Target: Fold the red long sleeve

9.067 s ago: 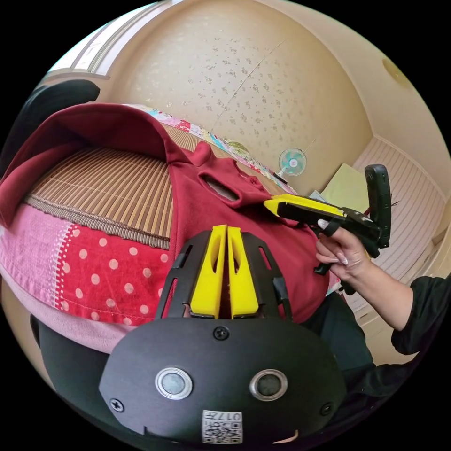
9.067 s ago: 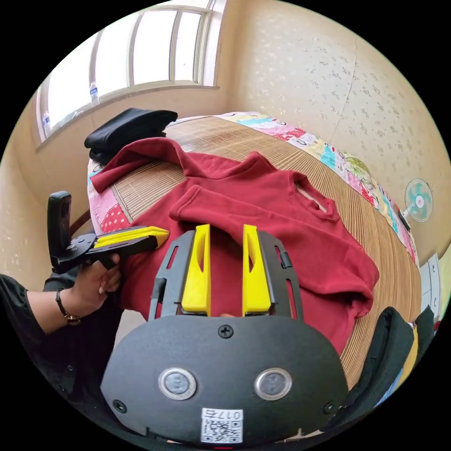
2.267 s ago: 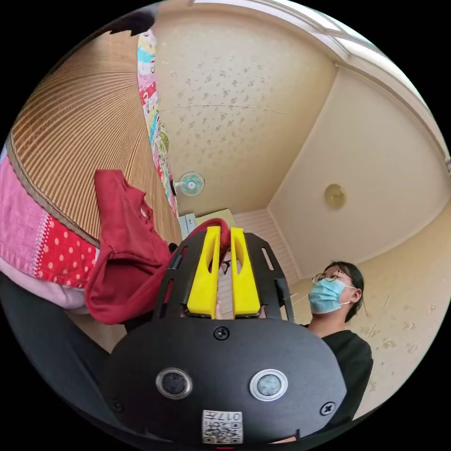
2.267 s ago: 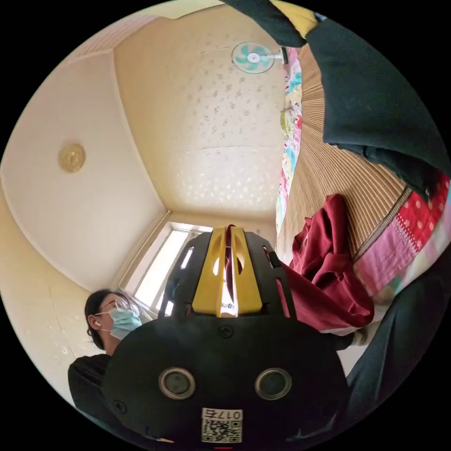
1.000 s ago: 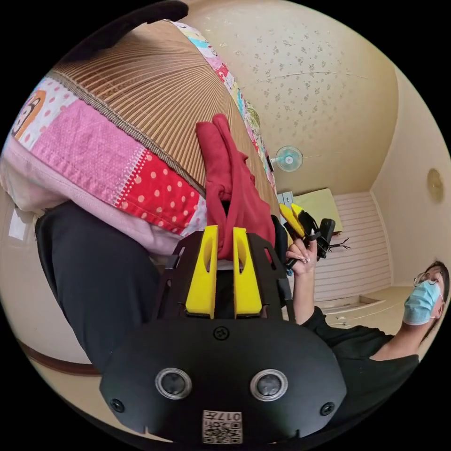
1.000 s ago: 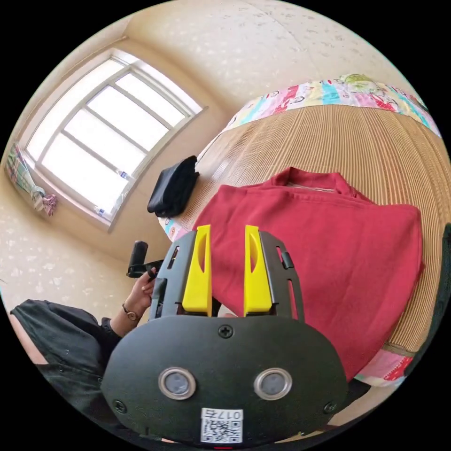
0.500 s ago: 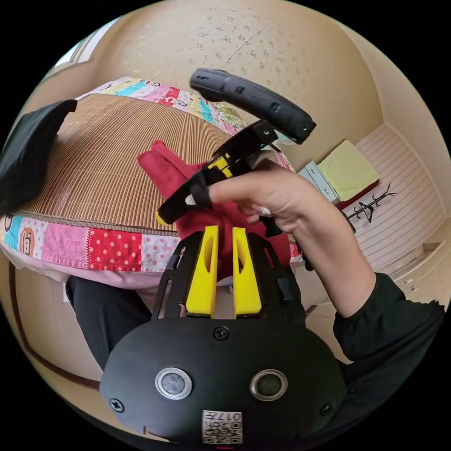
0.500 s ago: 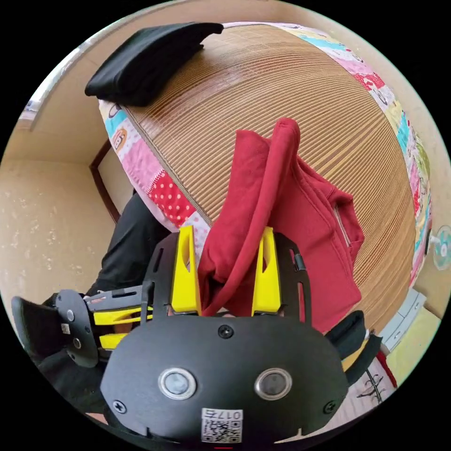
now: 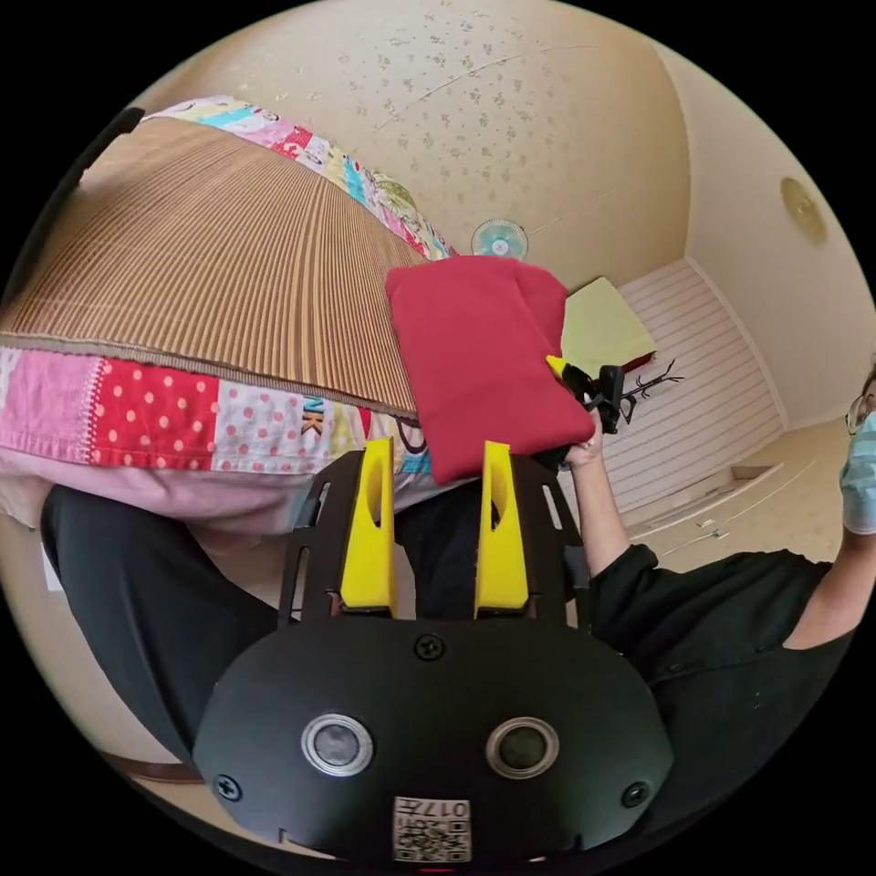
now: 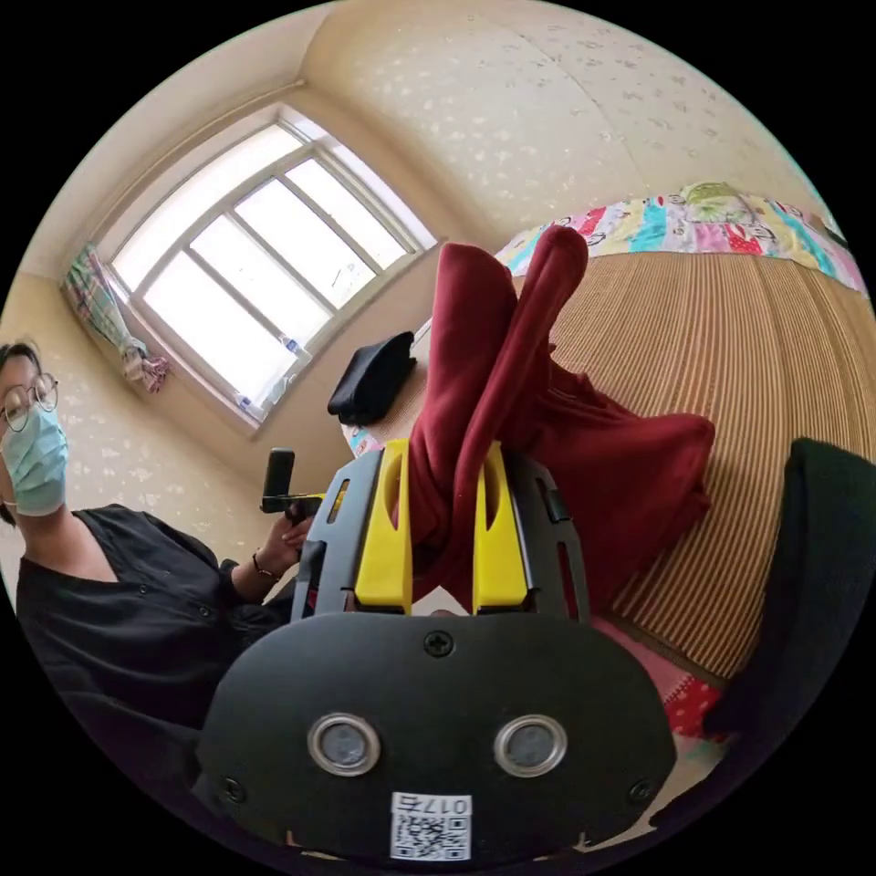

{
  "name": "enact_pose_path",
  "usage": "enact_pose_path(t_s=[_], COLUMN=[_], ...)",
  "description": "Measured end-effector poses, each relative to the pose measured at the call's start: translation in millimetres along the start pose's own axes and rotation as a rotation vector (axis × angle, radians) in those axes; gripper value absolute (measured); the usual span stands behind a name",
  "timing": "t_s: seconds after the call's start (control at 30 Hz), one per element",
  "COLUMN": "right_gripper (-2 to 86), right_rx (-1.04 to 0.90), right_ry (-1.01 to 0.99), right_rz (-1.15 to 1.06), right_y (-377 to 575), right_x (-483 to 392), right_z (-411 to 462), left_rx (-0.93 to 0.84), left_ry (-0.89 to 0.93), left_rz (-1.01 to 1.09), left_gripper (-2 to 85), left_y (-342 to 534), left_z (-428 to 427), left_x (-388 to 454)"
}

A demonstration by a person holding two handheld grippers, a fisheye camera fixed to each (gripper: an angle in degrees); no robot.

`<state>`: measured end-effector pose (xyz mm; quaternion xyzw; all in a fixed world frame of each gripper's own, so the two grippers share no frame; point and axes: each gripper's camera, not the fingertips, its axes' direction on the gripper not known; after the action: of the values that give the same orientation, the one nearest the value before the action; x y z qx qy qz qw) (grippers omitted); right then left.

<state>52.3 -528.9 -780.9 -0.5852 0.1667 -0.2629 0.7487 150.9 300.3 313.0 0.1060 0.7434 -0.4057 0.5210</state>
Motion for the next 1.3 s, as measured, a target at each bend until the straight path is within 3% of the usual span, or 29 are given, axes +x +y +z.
enact_pose_path(t_s=[0.2,0.3,0.47,0.63,0.7,0.8,1.03,1.13,1.3], right_gripper=[14.0,16.2,18.0,20.1,21.6,23.6,22.7,16.2,8.0], right_rx=[-0.018,0.09,0.093,0.15,0.159,0.094,0.1,0.131,0.111], right_ry=[0.257,0.218,0.257,-0.068,-0.207,-0.379,-0.792,-0.85,-0.749], right_rz=[0.372,0.396,0.428,0.554,0.579,0.609,0.632,0.629,0.541], right_y=[78,86,95,134,143,147,140,141,122], right_x=[116,123,124,172,191,214,238,227,169], right_z=[-52,-80,-114,-155,-167,-177,-185,-190,-212], left_rx=[-0.104,-0.151,-0.231,-0.38,-0.367,-0.357,-0.323,-0.267,-0.205], left_ry=[0.069,0.038,0.063,0.225,0.265,0.507,0.642,0.706,0.718], left_rz=[0.008,0.037,0.043,-0.02,-0.081,-0.157,-0.154,-0.178,-0.102], left_gripper=[15.5,17.3,19.6,16.8,10.1,8.3,7.9,7.8,7.7], left_y=[-18,-38,-69,-79,-79,-81,-86,-85,-85], left_z=[33,46,72,110,106,95,60,37,-28], left_x=[-10,-8,-23,-47,-63,-78,-65,-65,-46])
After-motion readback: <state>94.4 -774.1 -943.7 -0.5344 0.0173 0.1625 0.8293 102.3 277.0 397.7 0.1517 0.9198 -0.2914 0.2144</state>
